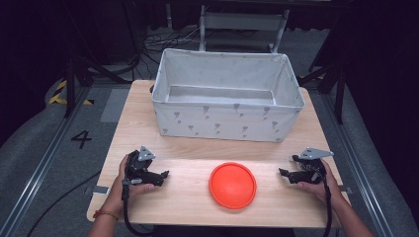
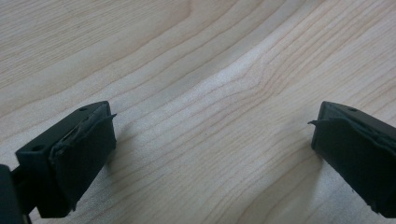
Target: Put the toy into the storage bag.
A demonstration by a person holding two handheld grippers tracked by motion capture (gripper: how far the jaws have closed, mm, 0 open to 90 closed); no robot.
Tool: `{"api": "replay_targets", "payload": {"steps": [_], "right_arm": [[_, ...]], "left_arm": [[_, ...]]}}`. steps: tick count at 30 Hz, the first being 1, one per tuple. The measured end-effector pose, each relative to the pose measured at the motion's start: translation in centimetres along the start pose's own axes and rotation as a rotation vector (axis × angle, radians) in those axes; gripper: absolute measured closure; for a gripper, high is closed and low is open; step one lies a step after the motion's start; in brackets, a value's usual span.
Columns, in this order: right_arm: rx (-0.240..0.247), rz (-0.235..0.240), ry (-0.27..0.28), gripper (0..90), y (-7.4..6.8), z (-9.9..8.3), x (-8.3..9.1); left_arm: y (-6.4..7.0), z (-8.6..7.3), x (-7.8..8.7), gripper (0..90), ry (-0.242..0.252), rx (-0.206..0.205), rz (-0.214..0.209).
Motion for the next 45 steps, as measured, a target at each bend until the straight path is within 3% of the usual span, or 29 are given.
{"api": "replay_targets", "payload": {"steps": [6, 13, 14, 18, 23, 30, 34, 35, 37, 39, 42, 45], "right_arm": [[0.017, 0.079, 0.039, 20.7, -1.9, 1.8, 0.5], [0.073, 0.240, 0.082, 20.8, -6.8, 4.9, 0.9], [0.073, 0.240, 0.082, 20.8, -6.8, 4.9, 0.9], [0.134, 0.305, 0.051, 22.4, -9.9, 5.6, -0.2], [0.197, 0.322, -0.026, 20.9, -11.8, 5.7, -2.3], [0.214, 0.349, -0.119, 19.6, -12.5, 5.5, -4.3], [0.226, 0.344, -0.141, 19.2, -12.8, 5.3, -4.8], [0.234, 0.366, -0.152, 18.5, -13.2, 5.1, -4.9], [0.259, 0.366, -0.166, 15.9, -13.6, 4.8, -5.1], [0.288, 0.356, -0.150, 15.0, -13.9, 4.6, -5.2], [0.277, 0.359, -0.135, 16.2, -14.2, 4.5, -5.1], [0.258, 0.350, -0.117, 28.0, -14.1, 4.7, -5.1]], "left_arm": [[0.0, 0.0, 0.0, 0.2, 0.000, 0.000, 0.000], [0.1, -0.1, 0.0, 0.3, -0.006, 0.011, -0.005], [0.1, -0.1, 0.0, 0.3, -0.005, 0.012, -0.004], [0.1, -0.1, 0.1, 0.5, 0.000, 0.010, 0.009], [0.2, -0.1, 0.1, 0.6, 0.000, 0.019, 0.009], [0.2, -0.1, 0.1, 0.6, 0.000, 0.018, 0.009], [0.2, -0.1, 0.1, 0.6, 0.001, 0.015, 0.011], [0.2, -0.1, 0.1, 0.6, 0.002, 0.015, 0.012], [0.2, -0.1, 0.1, 0.6, 0.002, 0.015, 0.012], [0.2, -0.1, 0.1, 0.6, 0.002, 0.015, 0.012], [0.2, -0.1, 0.1, 0.6, 0.002, 0.015, 0.012], [0.2, -0.1, 0.1, 0.6, 0.000, 0.014, 0.011]]}}
Point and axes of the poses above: each handheld gripper's, and its own axes: x roughly backward along the jaws, z roughly out of its top, y roughly to its right, the point moved 7 cm from there along -x, roughly forward along the jaws, and after that the axes turned 4 degrees about -x, right-handed, at the moved point
